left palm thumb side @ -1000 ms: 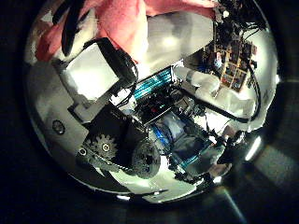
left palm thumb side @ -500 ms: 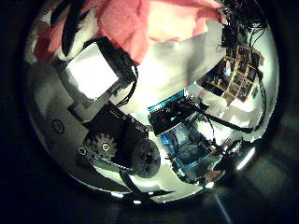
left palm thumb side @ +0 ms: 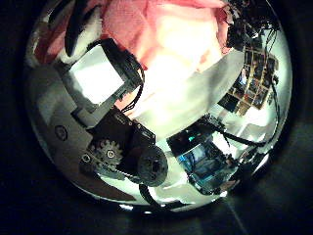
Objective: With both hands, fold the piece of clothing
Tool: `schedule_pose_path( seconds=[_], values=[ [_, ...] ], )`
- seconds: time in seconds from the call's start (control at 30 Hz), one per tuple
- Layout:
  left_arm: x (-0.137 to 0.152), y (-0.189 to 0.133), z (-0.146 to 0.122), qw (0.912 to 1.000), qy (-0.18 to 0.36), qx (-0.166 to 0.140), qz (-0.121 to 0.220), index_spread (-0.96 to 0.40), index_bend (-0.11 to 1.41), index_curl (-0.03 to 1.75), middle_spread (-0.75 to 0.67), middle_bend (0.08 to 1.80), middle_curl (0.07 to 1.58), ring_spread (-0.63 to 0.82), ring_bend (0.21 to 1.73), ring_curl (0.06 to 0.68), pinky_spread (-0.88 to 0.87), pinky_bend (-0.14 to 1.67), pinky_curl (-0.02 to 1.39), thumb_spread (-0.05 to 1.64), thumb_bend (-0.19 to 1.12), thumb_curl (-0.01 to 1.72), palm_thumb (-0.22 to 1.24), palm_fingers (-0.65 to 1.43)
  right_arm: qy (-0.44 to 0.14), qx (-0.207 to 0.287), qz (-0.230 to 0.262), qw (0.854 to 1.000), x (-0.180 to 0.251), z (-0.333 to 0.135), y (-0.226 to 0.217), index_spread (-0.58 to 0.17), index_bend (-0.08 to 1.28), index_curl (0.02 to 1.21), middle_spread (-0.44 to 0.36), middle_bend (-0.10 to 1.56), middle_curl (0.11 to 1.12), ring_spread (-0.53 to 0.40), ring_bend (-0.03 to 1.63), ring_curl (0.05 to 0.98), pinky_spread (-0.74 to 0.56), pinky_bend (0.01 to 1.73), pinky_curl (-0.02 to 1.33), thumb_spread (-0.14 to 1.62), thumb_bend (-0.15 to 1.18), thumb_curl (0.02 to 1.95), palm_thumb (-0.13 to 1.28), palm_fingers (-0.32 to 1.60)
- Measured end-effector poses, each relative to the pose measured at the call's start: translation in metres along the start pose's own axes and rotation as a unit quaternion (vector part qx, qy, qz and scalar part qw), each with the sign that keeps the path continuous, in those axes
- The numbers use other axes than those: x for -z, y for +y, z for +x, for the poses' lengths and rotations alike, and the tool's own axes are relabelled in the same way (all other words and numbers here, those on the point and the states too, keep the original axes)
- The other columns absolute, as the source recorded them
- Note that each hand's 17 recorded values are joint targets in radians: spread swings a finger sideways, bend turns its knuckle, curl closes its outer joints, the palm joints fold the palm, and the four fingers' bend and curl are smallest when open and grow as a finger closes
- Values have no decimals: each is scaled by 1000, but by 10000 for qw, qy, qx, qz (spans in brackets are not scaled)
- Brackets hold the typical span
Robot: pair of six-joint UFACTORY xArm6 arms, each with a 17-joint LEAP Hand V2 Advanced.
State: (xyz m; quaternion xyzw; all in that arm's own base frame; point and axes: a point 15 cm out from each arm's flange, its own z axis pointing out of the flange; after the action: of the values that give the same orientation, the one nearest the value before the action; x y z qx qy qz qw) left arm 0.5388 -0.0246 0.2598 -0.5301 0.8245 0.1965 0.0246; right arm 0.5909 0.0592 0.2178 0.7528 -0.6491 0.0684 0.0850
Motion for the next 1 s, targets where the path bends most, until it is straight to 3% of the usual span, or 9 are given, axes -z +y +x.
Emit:
schedule_pose_path(
  seconds=[0.1,0.17,0.3,0.5,0.63,0.7,0.83,1.0],
  values=[
    [-4,-5,-6,9999,0,89,71,-682,230,1468,-490,1080,810,-497,1167,463,-631,933,568,1010,-57,525,691,802,-67,-144,171,9997,-1,13,-9,-397,560,1013,-256,989,879,-250,1352,652,-355,1153,879,1346,-34,473,715,572],
    [-1,-6,-12,9997,18,161,180,-677,265,1431,-492,1024,799,-500,1091,448,-618,898,574,1010,-51,494,642,664,-81,-264,317,9991,8,27,-13,-386,394,943,-268,842,821,-261,1322,631,-377,1148,852,1356,-30,453,671,314],
    [13,-2,-26,9983,66,372,435,-630,249,1317,-357,628,716,-393,1045,440,-505,861,598,1017,-42,442,562,204,-84,-435,515,9977,29,52,-12,-385,307,820,-257,707,737,-255,1240,575,-291,1003,790,1372,-21,417,608,166],
    [44,9,-39,9947,102,633,807,-517,194,1162,-227,496,613,-261,969,390,-323,735,561,1033,-25,401,553,201,-226,-813,830,9930,64,103,-3,-385,346,735,-215,539,638,-253,1182,523,-151,866,721,1384,-14,379,565,196],
    [68,25,-27,9927,425,599,959,-438,197,1082,-129,431,587,-172,910,369,-210,683,555,1040,-22,385,563,169,-297,-569,680,9956,75,112,16,-389,389,704,-191,454,584,-233,1121,498,-28,773,687,1354,-18,366,534,166],
    [71,38,-16,9932,642,459,857,-398,192,1043,-91,407,570,-139,890,358,-165,656,549,1050,-20,377,565,173,-366,-335,285,9984,72,109,38,-388,357,674,-220,525,581,-204,1014,467,51,691,659,1324,-27,360,506,110],
    [66,58,19,9904,1266,63,546,-326,198,976,-47,390,550,-84,847,341,-82,585,531,1072,-18,365,573,175,-770,217,-456,9957,66,106,84,-380,300,605,-182,495,538,-124,864,409,190,593,589,1289,-27,349,460,27],
    [38,67,52,9835,1794,-171,152,-245,203,905,9,369,528,-12,803,320,56,460,491,1123,-20,346,564,158,-967,447,-679,9920,63,112,101,-366,229,523,-109,419,479,-67,758,351,284,526,515,1255,-22,344,434,47]
  ],
)
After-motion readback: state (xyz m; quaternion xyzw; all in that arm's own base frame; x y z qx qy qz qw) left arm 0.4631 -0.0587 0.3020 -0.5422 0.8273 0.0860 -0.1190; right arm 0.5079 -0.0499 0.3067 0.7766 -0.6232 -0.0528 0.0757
